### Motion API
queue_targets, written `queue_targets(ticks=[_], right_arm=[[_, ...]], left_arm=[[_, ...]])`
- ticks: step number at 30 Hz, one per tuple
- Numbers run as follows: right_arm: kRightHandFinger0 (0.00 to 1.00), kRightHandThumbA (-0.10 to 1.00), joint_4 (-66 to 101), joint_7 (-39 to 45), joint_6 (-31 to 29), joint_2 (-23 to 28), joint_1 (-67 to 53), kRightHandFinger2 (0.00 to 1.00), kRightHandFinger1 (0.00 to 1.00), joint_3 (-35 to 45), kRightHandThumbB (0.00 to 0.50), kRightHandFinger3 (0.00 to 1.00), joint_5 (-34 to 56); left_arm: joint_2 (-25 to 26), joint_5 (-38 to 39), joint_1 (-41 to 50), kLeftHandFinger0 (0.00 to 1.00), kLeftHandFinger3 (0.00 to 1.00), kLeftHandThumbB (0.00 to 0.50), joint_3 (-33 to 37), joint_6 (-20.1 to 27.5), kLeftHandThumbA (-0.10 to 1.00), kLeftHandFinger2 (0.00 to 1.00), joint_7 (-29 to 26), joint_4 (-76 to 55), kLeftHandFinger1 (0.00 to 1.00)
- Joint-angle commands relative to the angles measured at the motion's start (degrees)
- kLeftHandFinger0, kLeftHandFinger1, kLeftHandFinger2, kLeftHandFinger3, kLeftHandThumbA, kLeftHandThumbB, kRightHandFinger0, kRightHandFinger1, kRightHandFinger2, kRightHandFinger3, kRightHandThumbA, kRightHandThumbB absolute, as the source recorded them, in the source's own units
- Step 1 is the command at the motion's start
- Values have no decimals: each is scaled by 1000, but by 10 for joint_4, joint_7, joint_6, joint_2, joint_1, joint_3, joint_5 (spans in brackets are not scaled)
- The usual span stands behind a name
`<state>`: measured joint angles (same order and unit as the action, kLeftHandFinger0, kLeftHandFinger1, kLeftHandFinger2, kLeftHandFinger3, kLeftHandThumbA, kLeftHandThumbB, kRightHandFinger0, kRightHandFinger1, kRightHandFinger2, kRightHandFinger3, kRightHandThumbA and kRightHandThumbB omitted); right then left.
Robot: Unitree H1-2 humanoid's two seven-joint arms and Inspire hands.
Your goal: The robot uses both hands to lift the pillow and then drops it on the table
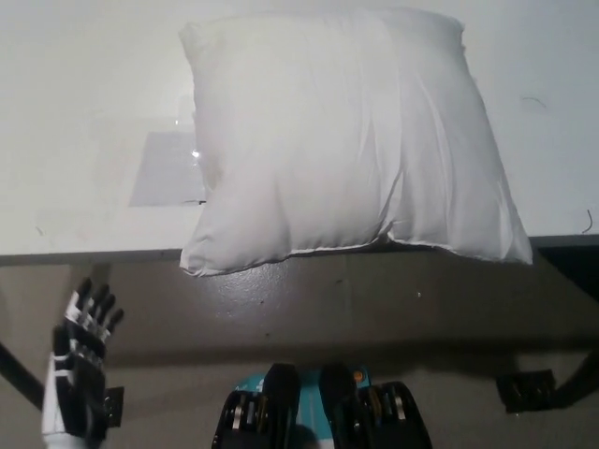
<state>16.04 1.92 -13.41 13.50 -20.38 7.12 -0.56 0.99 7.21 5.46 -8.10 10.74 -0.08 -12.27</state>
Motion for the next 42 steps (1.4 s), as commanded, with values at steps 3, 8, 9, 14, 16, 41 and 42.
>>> queue_targets(ticks=[3, 8, 9, 14, 16, 41, 42], right_arm=[[1000, 1000, 97, 6, 46, 47, 49, 1000, 1000, 38, 270, 1000, 3], [1000, 1000, 132, 8, 120, 86, 133, 1000, 1000, 60, 320, 1000, 12], [1000, 1000, 133, 8, 122, 86, 134, 1000, 1000, 60, 320, 1000, 12], [1000, 1000, 124, 6, 233, 111, 284, 1000, 1000, 58, 267, 1000, 10], [1000, 1000, 117, 9, 248, 110, 306, 1000, 1000, 54, 255, 1000, 9], [1000, 1000, -277, 28, 282, 108, 700, 1000, 1000, -72, 442, 1000, -56], [1000, 1000, -296, 27, 286, 106, 709, 1000, 1000, -73, 435, 1000, -56]], left_arm=[[41, 12, -37, 1000, 1000, 201, -24, 30, 1000, 1000, 2, -71, 1000], [65, 29, -102, 1000, 1000, 234, -60, -16, 1000, 1000, -21, -99, 1000], [65, 29, -103, 1000, 1000, 234, -61, -16, 1000, 1000, -20, -99, 1000], [98, 14, -213, 1000, 1000, 252, -90, -121, 1000, 1000, -48, -118, 1000], [101, 16, -229, 1000, 1000, 247, -94, -134, 1000, 1000, -48, -116, 1000], [165, -4, -503, 1000, 1000, 281, -78, -233, 1000, 1000, -47, 133, 1000], [166, -3, -508, 1000, 1000, 278, -78, -235, 1000, 1000, -47, 142, 1000]])
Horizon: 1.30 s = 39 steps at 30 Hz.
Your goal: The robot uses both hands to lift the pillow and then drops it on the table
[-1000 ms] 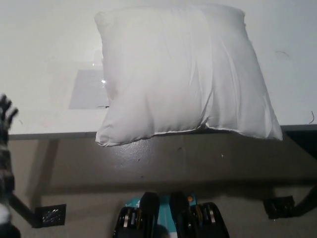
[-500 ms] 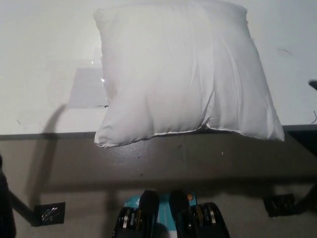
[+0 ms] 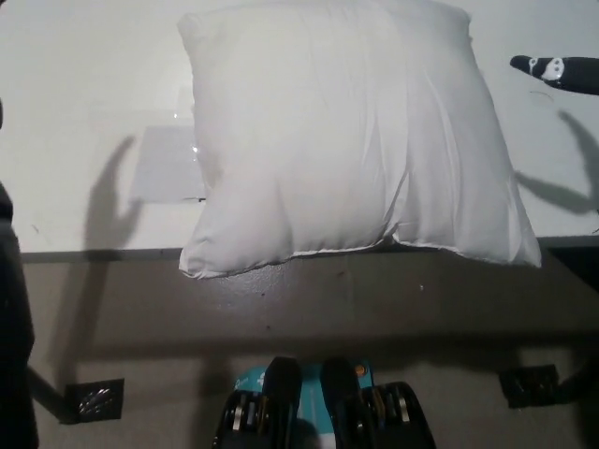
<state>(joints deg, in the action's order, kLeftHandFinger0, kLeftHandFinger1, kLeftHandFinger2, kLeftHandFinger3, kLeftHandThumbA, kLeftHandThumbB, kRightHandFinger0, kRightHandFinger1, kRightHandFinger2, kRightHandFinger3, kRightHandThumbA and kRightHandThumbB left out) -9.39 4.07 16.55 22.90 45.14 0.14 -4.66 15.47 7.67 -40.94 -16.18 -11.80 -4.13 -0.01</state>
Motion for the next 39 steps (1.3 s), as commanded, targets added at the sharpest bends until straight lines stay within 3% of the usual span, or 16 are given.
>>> queue_targets(ticks=[1, 4, 8, 9, 13, 14, 15, 16, 18, 20, 24, 29, 32, 35, 39], right_arm=[[1000, 1000, -53, 5, -16, 10, 58, 1000, 1000, -2, 440, 1000, -11], [1000, 1000, -89, 5, -10, -1, 76, 1000, 1000, 7, 445, 1000, 6], [1000, 1000, -154, 4, -41, -15, 109, 1000, 1000, -2, 428, 1000, 1], [1000, 1000, -185, 17, -67, -29, 113, 1000, 1000, 18, 400, 1000, 37], [1000, 1000, -235, 5, -82, -55, 111, 1000, 1000, 32, 479, 1000, 45], [1000, 1000, -246, 1, -94, -59, 109, 1000, 1000, 34, 476, 1000, 45], [1000, 1000, -258, -4, -106, -61, 106, 1000, 1000, 35, 466, 1000, 42], [1000, 1000, -269, -9, -115, -66, 103, 1000, 1000, 37, 427, 1000, 42], [1000, 1000, -290, -16, -125, -76, 98, 1000, 1000, 43, 406, 1000, 43], [1000, 1000, -305, -18, -134, -80, 97, 1000, 1000, 43, 408, 1000, 40], [1000, 1000, -341, -29, -158, -88, 96, 1000, 1000, 40, 441, 1000, 32], [1000, 1000, -346, -34, -162, -94, 84, 1000, 1000, 40, 412, 1000, 33], [1000, 1000, -357, -30, -167, -96, 71, 1000, 1000, 45, 368, 1000, 41], [1000, 1000, -366, -32, -178, -98, 63, 1000, 1000, 47, 377, 1000, 43], [1000, 1000, -377, -29, -190, -104, 52, 1000, 1000, 57, 396, 1000, 54]], left_arm=[[23, -8, -47, 1000, 1000, 295, 4, -11, 1000, 1000, -4, 27, 1000], [27, -16, -51, 1000, 1000, 321, 7, -25, 1000, 1000, -7, 51, 1000], [32, -31, -40, 1000, 1000, 290, 13, -19, 1000, 1000, -7, 66, 1000], [32, -35, -40, 1000, 1000, 304, 21, -36, 1000, 1000, -3, 80, 1000], [36, -45, -40, 1000, 1000, 258, 40, -39, 1000, 1000, 4, 133, 1000], [35, -46, -40, 1000, 1000, 238, 45, -35, 1000, 1000, 4, 148, 1000], [33, -45, -42, 1000, 1000, 256, 49, -23, 1000, 1000, 5, 172, 1000], [31, -46, -41, 1000, 1000, 245, 52, -18, 1000, 1000, 5, 187, 1000], [27, -55, -37, 1000, 1000, 233, 64, -3, 1000, 1000, 5, 224, 1000], [23, -59, -33, 1000, 1000, 223, 70, 11, 1000, 1000, 2, 243, 1000], [1, -46, -27, 1000, 1000, 251, 74, 49, 1000, 1000, 0, 306, 1000], [-27, -43, -21, 1000, 1000, 252, 75, 89, 1000, 1000, -4, 344, 1000], [-48, -34, -15, 1000, 1000, 245, 74, 112, 1000, 1000, 3, 368, 1000], [-59, -39, -14, 1000, 1000, 268, 77, 133, 1000, 1000, 2, 388, 1000], [-79, -40, -14, 1000, 1000, 236, 81, 146, 1000, 1000, -4, 401, 1000]])
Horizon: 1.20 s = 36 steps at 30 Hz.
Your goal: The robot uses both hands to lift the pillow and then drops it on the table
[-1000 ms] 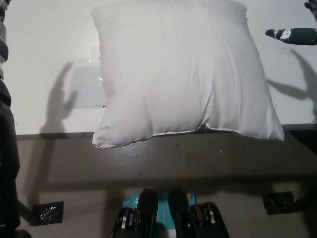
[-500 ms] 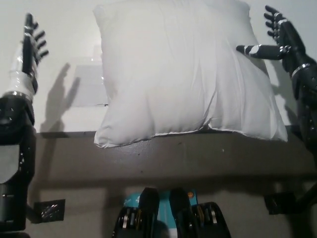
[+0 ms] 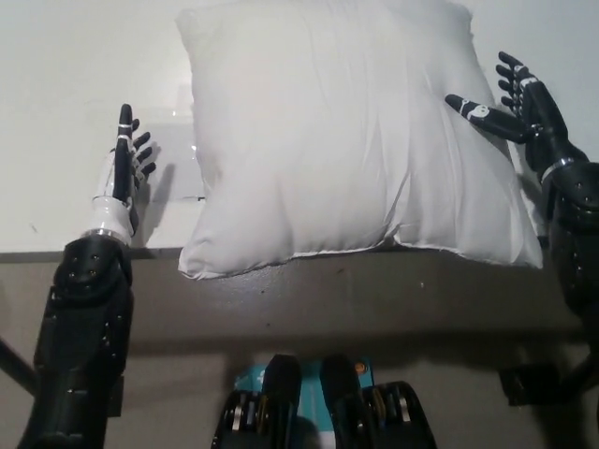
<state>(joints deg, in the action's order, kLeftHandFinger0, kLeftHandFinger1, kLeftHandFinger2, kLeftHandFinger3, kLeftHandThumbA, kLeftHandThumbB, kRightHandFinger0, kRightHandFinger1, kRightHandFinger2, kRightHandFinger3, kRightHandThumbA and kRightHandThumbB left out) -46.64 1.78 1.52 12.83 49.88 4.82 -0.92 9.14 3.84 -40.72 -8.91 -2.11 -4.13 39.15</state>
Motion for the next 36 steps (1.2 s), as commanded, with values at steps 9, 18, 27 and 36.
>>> queue_targets(ticks=[9, 18, 27, 36], right_arm=[[1000, 1000, 5, 5, -26, -29, -10, 1000, 1000, 31, 406, 1000, 47], [1000, 1000, 15, -4, -17, -50, -35, 1000, 1000, 25, 500, 1000, 41], [1000, 1000, 5, -7, -24, -90, -41, 1000, 1000, 26, 425, 1000, 53], [1000, 1000, 8, -17, -37, -126, -47, 1000, 1000, 2, 407, 1000, 35]], left_arm=[[-50, -21, -33, 1000, 1000, 268, 29, 59, 1000, 1000, -23, 18, 1000], [-86, -9, -53, 1000, 1000, 270, 33, 78, 1000, 1000, -26, 49, 1000], [-138, -16, -70, 1000, 1000, 256, 45, 96, 1000, 1000, -44, 72, 1000], [-162, -49, -83, 1000, 1000, 279, 80, 122, 1000, 1000, -68, 114, 1000]])
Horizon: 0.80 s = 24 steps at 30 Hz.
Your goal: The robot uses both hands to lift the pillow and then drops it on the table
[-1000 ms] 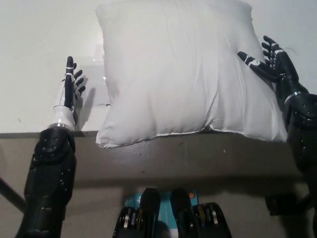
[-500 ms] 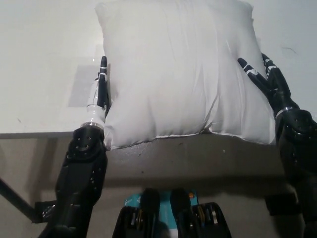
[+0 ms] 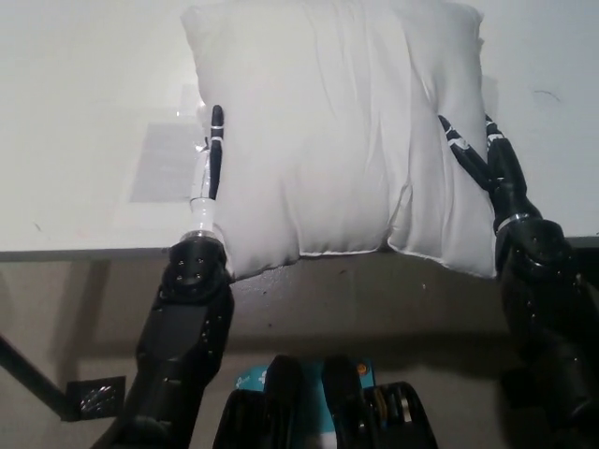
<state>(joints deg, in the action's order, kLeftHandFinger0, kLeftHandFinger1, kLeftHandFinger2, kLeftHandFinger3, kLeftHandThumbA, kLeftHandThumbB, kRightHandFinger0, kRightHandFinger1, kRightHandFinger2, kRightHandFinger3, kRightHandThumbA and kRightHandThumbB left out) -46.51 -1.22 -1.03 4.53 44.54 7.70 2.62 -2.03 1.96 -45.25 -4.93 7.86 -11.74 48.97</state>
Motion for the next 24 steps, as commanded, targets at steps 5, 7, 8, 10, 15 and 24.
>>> queue_targets(ticks=[5, 7, 8, 10, 15, 24], right_arm=[[1000, 1000, 19, 24, -20, -52, 8, 1000, 1000, -37, 395, 1000, 1], [1000, 1000, 21, 21, -20, -53, 10, 1000, 1000, -40, 403, 1000, -1], [1000, 1000, 25, 20, -19, -55, 11, 1000, 1000, -42, 404, 1000, -2], [1000, 1000, 30, 20, -19, -56, 9, 1000, 1000, -46, 398, 1000, -3], [1000, 1000, 44, 19, -13, -60, 10, 1000, 1000, -56, 429, 1000, -2], [1000, 1000, 103, 26, -10, -61, 4, 1000, 1000, -60, 411, 1000, 11]], left_arm=[[-63, -26, -43, 1000, 1000, 251, 47, 38, 1000, 1000, -7, 32, 1000], [-65, -23, -44, 1000, 1000, 245, 48, 39, 1000, 1000, -7, 30, 1000], [-67, -20, -45, 1000, 1000, 243, 48, 43, 1000, 1000, -6, 31, 1000], [-70, -18, -42, 1000, 1000, 235, 48, 52, 1000, 1000, -6, 31, 1000], [-77, -26, -33, 1000, 1000, 238, 57, 61, 1000, 1000, -15, 17, 1000], [-89, -37, -30, 1000, 1000, 232, 75, 57, 1000, 1000, -35, -29, 1000]])
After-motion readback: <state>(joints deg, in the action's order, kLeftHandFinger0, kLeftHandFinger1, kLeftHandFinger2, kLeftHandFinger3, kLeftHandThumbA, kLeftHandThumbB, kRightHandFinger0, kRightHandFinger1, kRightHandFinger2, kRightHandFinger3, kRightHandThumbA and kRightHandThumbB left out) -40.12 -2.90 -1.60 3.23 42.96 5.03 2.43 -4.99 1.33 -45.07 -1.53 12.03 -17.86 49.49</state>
